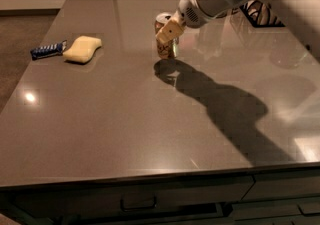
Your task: Knock orange can over
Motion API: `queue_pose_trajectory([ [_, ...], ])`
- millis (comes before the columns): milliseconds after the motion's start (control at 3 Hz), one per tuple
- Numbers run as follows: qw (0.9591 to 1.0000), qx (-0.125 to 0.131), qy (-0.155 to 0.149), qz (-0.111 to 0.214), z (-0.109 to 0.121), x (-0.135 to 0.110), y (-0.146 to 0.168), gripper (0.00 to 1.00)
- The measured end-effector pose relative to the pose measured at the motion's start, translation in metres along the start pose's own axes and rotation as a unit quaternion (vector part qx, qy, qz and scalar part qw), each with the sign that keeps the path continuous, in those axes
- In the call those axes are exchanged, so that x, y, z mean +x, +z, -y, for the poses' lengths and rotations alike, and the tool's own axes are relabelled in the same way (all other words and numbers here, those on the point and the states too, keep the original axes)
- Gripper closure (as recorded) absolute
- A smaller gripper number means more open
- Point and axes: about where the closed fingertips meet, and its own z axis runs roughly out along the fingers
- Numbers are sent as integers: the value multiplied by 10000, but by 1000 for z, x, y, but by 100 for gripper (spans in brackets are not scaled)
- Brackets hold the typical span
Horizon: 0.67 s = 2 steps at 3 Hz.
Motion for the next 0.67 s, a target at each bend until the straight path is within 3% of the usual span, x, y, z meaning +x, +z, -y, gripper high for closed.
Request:
queue_pose_trajectory([
  [333,9978,-122,-258,-598,-11,3,-19,100],
  [667,9881,-395,-759,-1281,-32,11,-30,100],
])
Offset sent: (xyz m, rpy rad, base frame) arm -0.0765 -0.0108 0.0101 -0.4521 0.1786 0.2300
